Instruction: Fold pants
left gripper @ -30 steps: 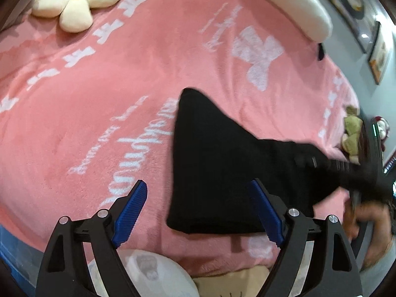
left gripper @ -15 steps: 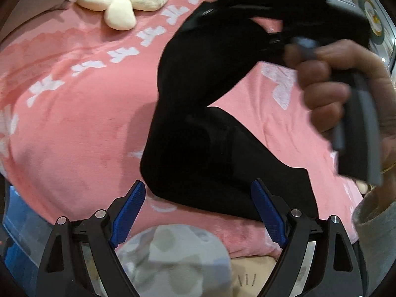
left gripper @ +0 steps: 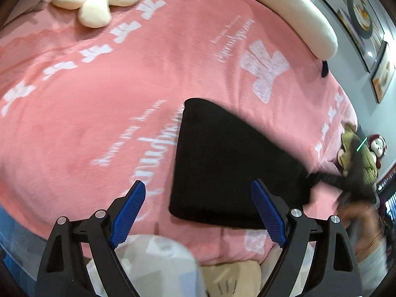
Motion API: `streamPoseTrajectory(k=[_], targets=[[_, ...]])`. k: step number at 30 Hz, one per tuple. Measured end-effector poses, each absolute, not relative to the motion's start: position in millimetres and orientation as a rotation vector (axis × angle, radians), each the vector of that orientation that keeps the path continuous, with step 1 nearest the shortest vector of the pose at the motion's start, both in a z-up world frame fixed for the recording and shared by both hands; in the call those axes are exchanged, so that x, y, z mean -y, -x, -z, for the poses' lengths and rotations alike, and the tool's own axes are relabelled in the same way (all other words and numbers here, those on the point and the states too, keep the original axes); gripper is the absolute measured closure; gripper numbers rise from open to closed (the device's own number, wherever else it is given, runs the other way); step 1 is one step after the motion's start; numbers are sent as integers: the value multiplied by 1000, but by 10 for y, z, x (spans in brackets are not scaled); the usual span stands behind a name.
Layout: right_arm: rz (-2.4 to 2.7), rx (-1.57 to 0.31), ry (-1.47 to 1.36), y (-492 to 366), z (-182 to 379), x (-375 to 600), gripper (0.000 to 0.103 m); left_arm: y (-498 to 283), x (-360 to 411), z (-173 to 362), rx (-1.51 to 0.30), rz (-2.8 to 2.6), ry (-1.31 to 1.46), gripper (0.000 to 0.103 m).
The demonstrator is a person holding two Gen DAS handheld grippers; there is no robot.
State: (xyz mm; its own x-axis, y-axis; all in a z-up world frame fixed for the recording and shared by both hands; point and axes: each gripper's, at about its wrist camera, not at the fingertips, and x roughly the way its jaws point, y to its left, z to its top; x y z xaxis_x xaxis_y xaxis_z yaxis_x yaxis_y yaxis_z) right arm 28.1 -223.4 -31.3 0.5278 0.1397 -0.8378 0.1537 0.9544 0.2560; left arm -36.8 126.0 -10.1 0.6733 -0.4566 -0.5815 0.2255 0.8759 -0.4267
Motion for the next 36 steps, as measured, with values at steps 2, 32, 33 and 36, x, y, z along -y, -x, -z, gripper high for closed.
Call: streamPoseTrajectory(k=[2,32,33,36], targets=[[-25,-967,-455,-70,421,2426,78,320,-1140,116,-746,402,321,18],[-457,-980,-758,-287,254,2499,86,201,1124,481,-753,733,-259,29],[-465,-985,-749,-315,235,2468,85,133,1137,501,-760,714,-246,38],[-466,-953,-736,-319,192,2489,82,-120,947,504,-821,683,-116,85]])
